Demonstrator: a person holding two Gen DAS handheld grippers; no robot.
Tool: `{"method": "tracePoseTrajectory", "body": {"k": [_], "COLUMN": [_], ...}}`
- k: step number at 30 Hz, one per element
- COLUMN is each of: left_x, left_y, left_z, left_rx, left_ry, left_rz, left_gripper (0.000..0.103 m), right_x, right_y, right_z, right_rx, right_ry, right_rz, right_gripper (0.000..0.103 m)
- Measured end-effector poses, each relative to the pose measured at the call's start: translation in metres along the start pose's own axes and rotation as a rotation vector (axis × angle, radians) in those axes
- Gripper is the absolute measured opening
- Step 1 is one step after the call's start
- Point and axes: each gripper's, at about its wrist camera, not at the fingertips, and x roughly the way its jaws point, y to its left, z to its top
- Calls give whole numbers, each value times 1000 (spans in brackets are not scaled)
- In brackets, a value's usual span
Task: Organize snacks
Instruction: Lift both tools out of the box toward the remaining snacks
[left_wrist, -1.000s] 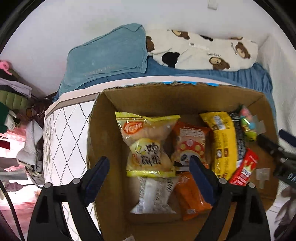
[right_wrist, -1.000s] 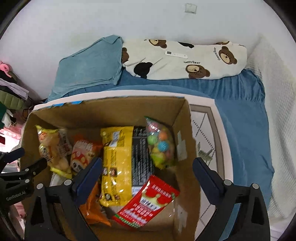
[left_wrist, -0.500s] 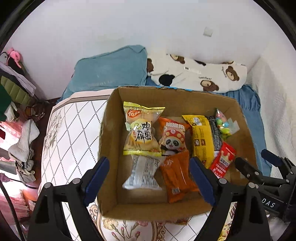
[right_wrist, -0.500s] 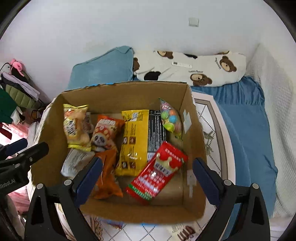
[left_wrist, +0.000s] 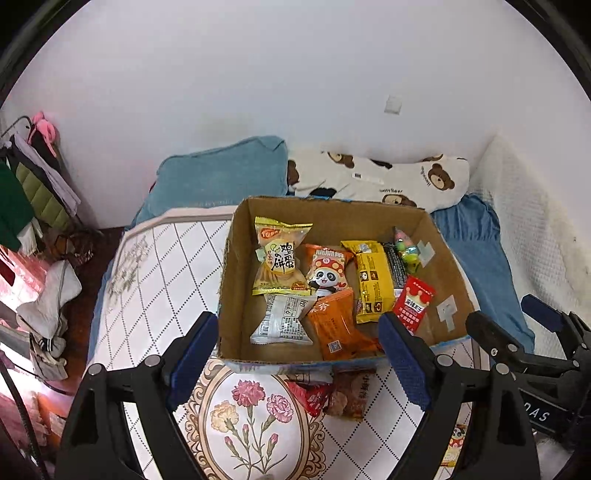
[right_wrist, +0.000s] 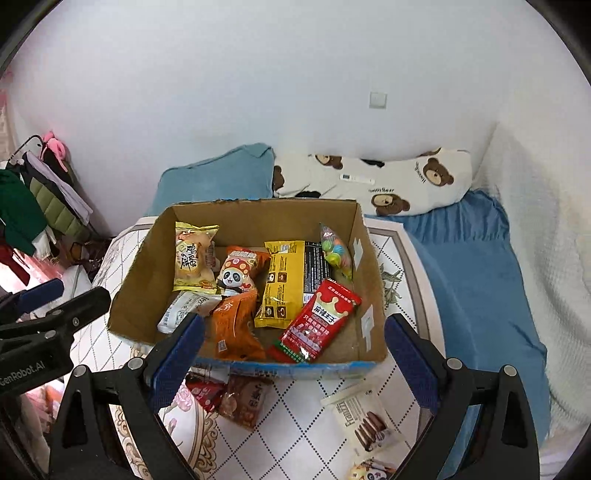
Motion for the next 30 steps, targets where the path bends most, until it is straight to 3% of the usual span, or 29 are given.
{"method": "tracePoseTrajectory", "body": {"k": [9,15,20,30], "left_x": [-30,-27,4,99], "left_y": [-3,-4,-4,-15], "left_z": [-9,-22,-48,-104], "left_rx": [-14,-20,-16,32], "left_ry": [-64,-44,63,330], "left_rz": [-25,-17,-1,60], "left_gripper": [88,88,88,88], "right_x": [-38,-44,-26,38], "right_y": [-5,-12,-39,-120], "right_z": [-17,-29,-55,-147], "right_rx": [50,77,162,371], "right_ry": [-52,-37,41,278], "right_rz": [24,43,44,21], "right_gripper": [100,100,100,100]}}
